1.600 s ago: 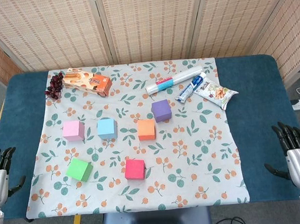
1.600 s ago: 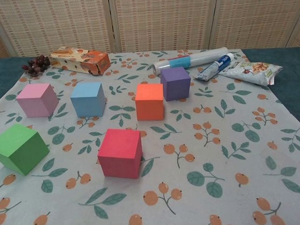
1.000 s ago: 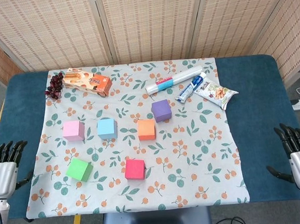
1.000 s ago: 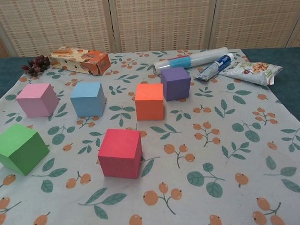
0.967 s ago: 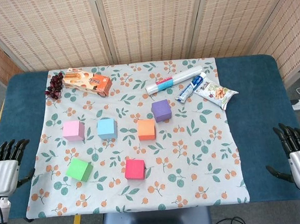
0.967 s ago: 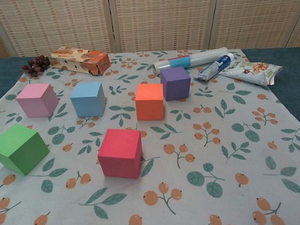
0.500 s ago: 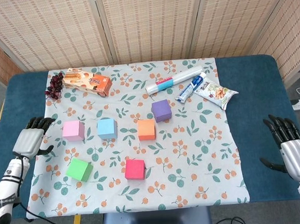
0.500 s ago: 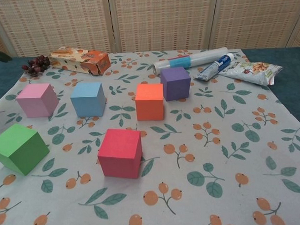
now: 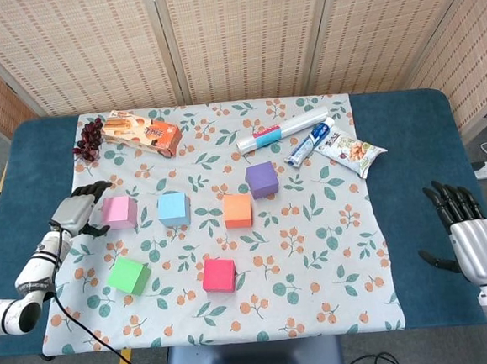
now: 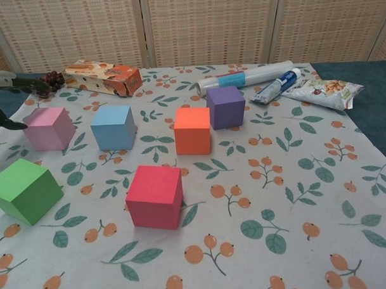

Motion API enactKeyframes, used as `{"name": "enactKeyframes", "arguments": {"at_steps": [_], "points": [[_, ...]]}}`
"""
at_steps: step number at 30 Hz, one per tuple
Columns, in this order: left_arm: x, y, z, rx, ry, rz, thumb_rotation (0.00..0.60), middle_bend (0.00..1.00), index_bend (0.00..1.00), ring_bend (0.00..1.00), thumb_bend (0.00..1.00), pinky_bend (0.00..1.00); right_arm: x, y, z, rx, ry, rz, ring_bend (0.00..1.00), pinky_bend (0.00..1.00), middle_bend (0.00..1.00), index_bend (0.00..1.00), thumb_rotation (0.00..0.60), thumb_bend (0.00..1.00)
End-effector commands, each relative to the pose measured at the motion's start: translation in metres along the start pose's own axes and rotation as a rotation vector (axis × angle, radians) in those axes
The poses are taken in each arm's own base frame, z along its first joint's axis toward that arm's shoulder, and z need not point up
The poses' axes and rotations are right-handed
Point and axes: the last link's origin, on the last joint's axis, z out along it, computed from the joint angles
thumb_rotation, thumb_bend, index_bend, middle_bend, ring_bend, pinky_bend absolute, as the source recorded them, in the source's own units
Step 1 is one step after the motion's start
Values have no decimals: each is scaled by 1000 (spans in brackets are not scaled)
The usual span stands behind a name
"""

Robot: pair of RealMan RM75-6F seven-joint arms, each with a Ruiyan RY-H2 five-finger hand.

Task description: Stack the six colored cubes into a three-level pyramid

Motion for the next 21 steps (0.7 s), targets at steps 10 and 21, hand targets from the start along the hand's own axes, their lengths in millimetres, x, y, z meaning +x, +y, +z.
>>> {"name": "enactKeyframes", "arguments": {"at_steps": [10, 21], "points": [[-14, -2, 18, 25, -33, 44, 600, 38, 46, 7, 308, 59, 0, 0, 1, -11, 0, -2, 0, 0, 0, 0, 600, 0], [-13, 1, 30, 30, 6, 36, 600, 368, 303, 297, 290, 290, -2, -1, 2, -14, 0, -1, 0, 0, 0, 0, 600, 0]]}}
